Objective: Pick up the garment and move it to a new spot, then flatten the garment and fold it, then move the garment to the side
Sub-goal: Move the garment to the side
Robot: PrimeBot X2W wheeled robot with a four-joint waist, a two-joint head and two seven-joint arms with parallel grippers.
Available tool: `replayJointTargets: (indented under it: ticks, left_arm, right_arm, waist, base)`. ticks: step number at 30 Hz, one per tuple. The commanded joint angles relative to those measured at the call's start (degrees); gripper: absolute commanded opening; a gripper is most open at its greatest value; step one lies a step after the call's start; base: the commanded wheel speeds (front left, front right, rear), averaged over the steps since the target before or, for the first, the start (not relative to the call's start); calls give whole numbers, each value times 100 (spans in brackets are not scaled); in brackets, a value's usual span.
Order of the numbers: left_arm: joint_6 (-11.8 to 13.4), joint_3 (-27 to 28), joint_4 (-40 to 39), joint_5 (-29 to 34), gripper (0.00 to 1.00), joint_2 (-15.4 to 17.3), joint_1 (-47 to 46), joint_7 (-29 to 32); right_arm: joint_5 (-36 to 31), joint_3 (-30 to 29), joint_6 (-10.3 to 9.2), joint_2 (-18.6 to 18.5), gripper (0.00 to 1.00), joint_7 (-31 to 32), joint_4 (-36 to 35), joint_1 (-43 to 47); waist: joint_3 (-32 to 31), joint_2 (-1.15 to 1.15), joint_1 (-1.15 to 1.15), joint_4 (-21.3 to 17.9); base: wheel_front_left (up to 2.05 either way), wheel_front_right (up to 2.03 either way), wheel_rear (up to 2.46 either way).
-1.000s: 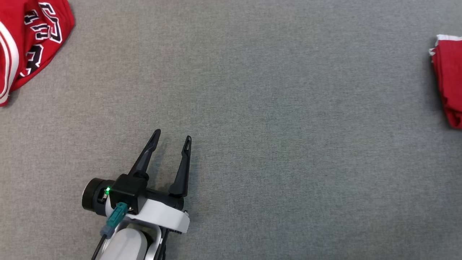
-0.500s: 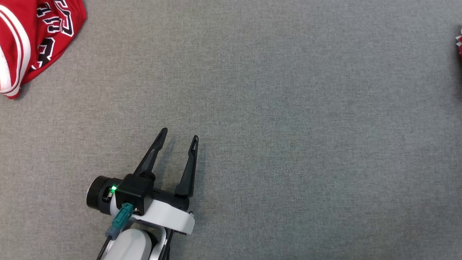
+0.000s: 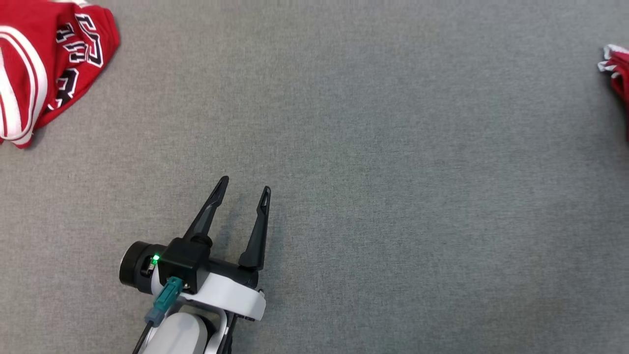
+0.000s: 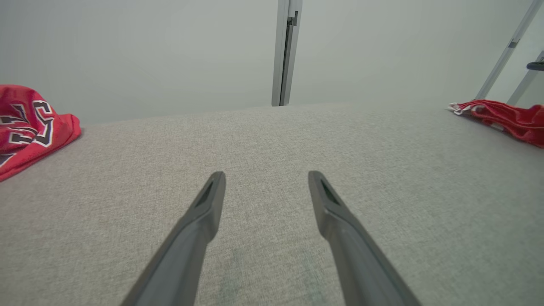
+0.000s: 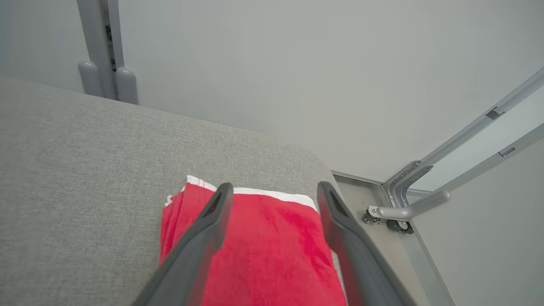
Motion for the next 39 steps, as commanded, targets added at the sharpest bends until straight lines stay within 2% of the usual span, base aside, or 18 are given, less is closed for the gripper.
replayJointTargets:
  ticks: [1, 7, 16, 24, 32, 39]
  left_arm:
    - [15, 3, 12, -15, 100, 39, -25, -25]
    - [-15, 26, 175, -99, 100, 42, -49, -66]
    - [114, 273, 709, -339, 100, -42, 148, -220]
    - [247, 549, 1249, -540, 100, -133, 503, -282]
    - [349, 861, 1196, -635, 100, -212, 960, -286]
    - [358, 979, 1040, -612, 100, -273, 1279, -287]
  right_arm:
    - [-10, -9, -1, 22, 100, -57, -65, 76]
    - [-28, -87, -1, 357, 100, -47, -915, 410]
    - [141, -315, 0, 1122, 100, -42, -1988, 1401]
    - [10, -1301, 0, 1888, 100, -38, -3161, 2952]
    - [-764, -2185, 0, 2801, 100, -38, -4240, 4402]
    - [-1124, -2631, 0, 3072, 100, -39, -4999, 5385]
  waist:
    - [-91, 0, 0, -39]
    - [-542, 0, 0, -173]
    - [-1422, 0, 0, -352]
    - [-2063, 0, 0, -281]
    - [-2367, 0, 0, -260]
    - [-2494, 0, 0, -179]
  base:
    - [0, 0, 0]
    - [0, 0, 0]
    - [0, 0, 0]
    - [0, 0, 0]
    - [0, 0, 0]
    - [0, 0, 0]
